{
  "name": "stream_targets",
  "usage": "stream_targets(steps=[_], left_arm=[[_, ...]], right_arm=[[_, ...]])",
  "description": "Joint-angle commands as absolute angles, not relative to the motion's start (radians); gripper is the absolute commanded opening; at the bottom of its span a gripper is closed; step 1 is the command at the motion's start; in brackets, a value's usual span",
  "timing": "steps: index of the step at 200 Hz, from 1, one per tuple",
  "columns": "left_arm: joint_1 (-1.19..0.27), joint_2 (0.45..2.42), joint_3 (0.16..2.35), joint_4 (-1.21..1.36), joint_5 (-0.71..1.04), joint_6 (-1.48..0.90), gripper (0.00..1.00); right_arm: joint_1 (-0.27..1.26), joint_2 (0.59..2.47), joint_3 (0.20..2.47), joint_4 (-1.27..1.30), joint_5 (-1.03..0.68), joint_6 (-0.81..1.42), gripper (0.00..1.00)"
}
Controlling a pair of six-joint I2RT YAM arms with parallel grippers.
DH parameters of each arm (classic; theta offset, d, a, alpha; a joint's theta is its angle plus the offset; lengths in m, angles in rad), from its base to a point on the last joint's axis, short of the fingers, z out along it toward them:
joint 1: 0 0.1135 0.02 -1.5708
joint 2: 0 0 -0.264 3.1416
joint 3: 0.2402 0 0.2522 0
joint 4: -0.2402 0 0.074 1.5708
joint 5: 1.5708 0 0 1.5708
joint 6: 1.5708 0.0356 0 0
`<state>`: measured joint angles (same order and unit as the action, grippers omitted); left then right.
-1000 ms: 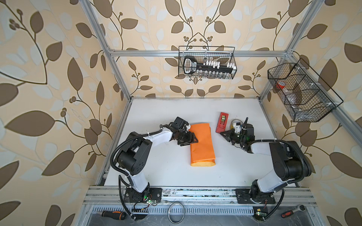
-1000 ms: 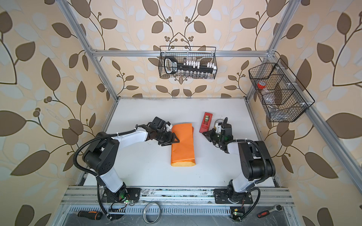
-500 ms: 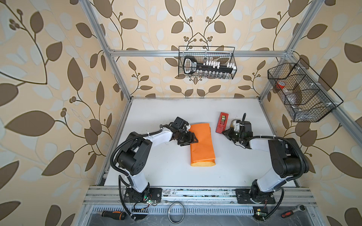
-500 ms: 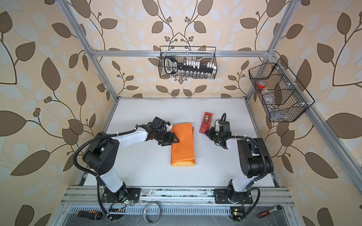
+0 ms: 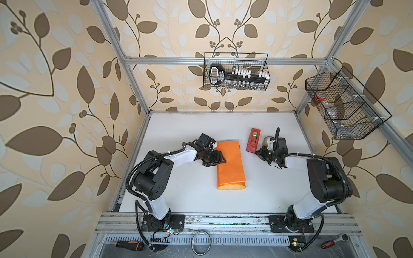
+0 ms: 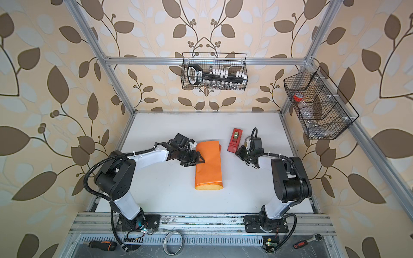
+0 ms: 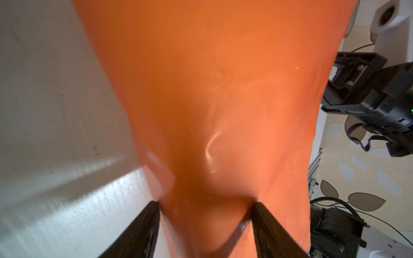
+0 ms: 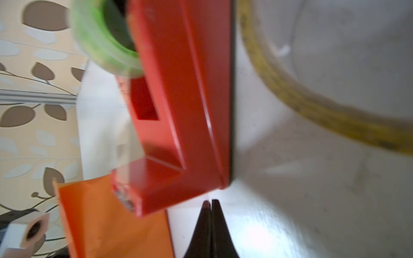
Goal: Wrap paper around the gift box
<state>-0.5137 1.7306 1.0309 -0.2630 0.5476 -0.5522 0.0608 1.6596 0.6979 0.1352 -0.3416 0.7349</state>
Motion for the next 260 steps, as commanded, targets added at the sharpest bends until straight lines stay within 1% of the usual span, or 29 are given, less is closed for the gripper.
stream_targets(steps=[1, 29, 55, 76, 90, 118, 153, 178, 217, 260], left_arm=[[-0.515, 1.758, 1.004, -0.377, 0.425, -0.532, 0.66], [-0.516, 1.761, 1.004, -0.374, 0.427, -0.532, 0.66], [-0.515, 1.759, 1.002, -0.374, 0.426, -0.531, 0.66], [-0.516, 1.769, 1.003, -0.371, 0.43, -0.533, 0.66], [-0.515, 1.777, 1.005, -0.368, 0.432, -0.533, 0.66], [-0.516, 1.782, 1.002, -0.368, 0.434, -0.535, 0.67], [-0.517, 1.788, 1.001, -0.366, 0.435, -0.537, 0.66], [-0.517, 1.785, 1.001, -0.368, 0.434, -0.537, 0.67], [-0.516, 1.787, 1.002, -0.367, 0.434, -0.537, 0.66], [-0.516, 1.783, 1.003, -0.369, 0.434, -0.537, 0.66]], right_arm=[[0.06, 1.672, 0.724, 0.032, -0.286, 0.714, 0.0], [0.045, 1.611, 0.706, 0.031, -0.313, 0.707, 0.0], [0.021, 1.445, 0.622, 0.079, -0.372, 0.729, 0.0], [0.055, 1.296, 0.502, 0.213, -0.401, 0.86, 0.0], [0.128, 1.206, 0.431, 0.315, -0.349, 0.965, 0.0], [0.335, 1.099, 0.381, 0.406, -0.135, 1.089, 0.0], [0.542, 1.119, 0.383, 0.483, 0.109, 1.13, 0.0], [0.631, 1.176, 0.385, 0.549, 0.196, 1.135, 0.0], [0.693, 1.241, 0.388, 0.609, 0.296, 1.086, 0.0], [0.703, 1.307, 0.395, 0.635, 0.329, 1.035, 0.0]])
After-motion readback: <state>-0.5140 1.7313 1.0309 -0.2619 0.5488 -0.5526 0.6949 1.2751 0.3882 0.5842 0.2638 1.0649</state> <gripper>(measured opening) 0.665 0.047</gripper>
